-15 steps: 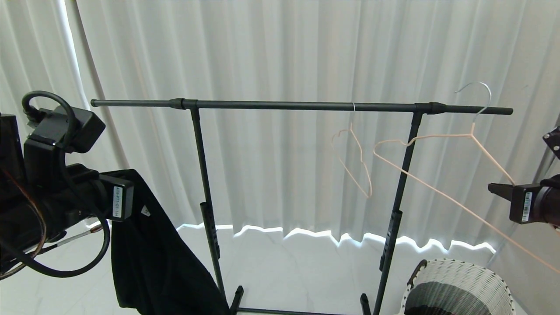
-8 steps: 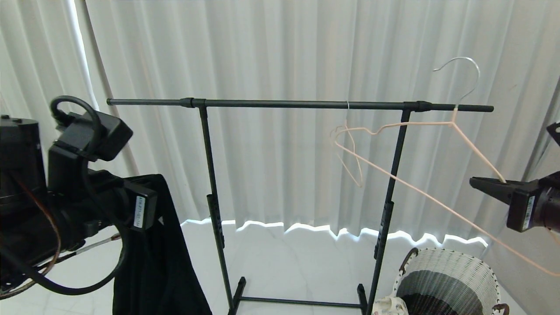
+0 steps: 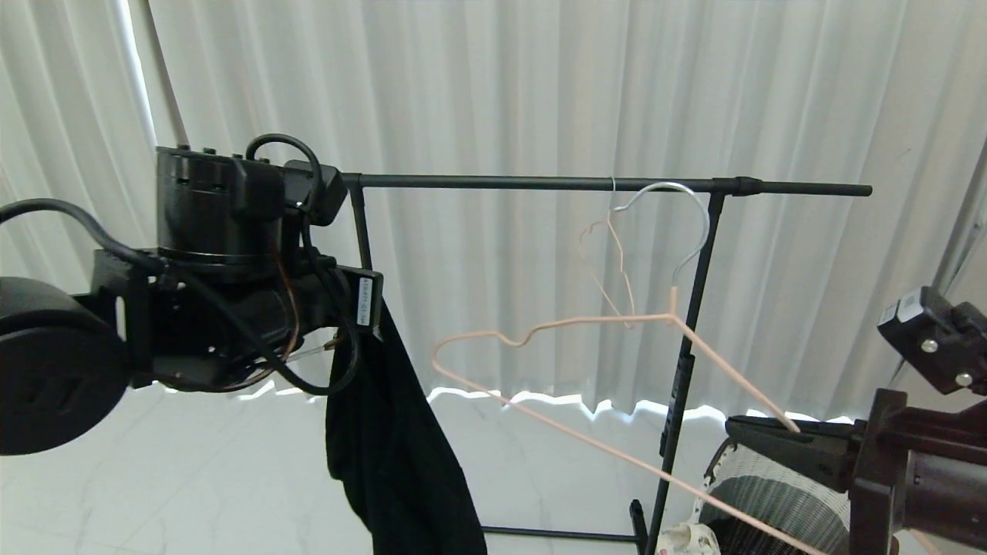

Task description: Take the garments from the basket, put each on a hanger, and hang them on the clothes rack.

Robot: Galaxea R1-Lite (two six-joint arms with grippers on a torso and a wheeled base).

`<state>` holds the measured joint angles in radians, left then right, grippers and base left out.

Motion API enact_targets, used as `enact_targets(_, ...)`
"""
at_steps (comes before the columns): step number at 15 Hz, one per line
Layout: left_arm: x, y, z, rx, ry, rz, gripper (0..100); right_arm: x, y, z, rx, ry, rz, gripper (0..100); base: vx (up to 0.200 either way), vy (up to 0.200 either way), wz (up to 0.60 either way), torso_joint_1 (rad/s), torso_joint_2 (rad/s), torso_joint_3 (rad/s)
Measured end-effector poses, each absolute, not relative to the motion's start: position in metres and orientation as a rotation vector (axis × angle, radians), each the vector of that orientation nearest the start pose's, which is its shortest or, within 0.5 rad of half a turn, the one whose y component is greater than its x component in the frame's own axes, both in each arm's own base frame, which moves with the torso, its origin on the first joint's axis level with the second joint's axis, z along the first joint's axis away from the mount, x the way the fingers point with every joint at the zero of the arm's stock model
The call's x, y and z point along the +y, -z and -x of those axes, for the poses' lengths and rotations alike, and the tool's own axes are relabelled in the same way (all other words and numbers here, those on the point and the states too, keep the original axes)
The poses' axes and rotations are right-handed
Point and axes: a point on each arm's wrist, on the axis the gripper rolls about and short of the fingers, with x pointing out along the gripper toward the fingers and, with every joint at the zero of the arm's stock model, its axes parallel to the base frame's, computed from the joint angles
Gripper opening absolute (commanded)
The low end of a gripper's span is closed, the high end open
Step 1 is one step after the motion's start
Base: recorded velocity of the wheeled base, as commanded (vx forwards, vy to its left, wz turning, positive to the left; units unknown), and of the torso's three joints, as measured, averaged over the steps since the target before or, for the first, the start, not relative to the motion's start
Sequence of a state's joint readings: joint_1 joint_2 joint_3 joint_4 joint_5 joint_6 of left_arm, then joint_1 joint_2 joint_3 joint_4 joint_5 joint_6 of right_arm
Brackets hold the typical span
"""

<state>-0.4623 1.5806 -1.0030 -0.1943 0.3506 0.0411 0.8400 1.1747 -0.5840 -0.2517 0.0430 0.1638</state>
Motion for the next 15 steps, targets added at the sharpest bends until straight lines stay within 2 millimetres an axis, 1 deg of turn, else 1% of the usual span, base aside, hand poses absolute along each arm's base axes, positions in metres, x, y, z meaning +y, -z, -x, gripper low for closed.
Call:
enact_targets(1, -0.125, -0.227, -0.264, 0.36, 0.117, -0.181, 0, 0.132, -0.207, -0.11, 0.39, -0.871, -0.023, 0, 0.0, 0.0, 0.0, 0.0, 0.0, 0.0)
enact_targets(3, -0.13, -0.222, -0.27, 0.375, 0.121, -0.17, 0, 0.141, -0.206, -0.114, 0.372, -0.892, -0.039, 0, 0.0, 0.0, 0.0, 0.0, 0.0, 0.0)
enact_targets(8, -0.141, -0.221, -0.271, 0.373, 0.143, -0.178, 0, 0.161, -0.196, -0.133, 0.352, -0.878, -0.067, 0, 0.0, 0.0, 0.0, 0.0, 0.0, 0.0)
enact_targets(12, -0.147, -0.222, -0.27, 0.365, 0.123, -0.188, 0, 0.165, -0.189, -0.149, 0.361, -0.835, -0.066, 0, 0.0, 0.0, 0.0, 0.0, 0.0, 0.0)
enact_targets(15, -0.148, -0.222, -0.269, 0.365, 0.127, -0.19, 0, 0.169, -0.189, -0.152, 0.361, -0.836, -0.066, 0, 0.0, 0.0, 0.0, 0.0, 0.0, 0.0)
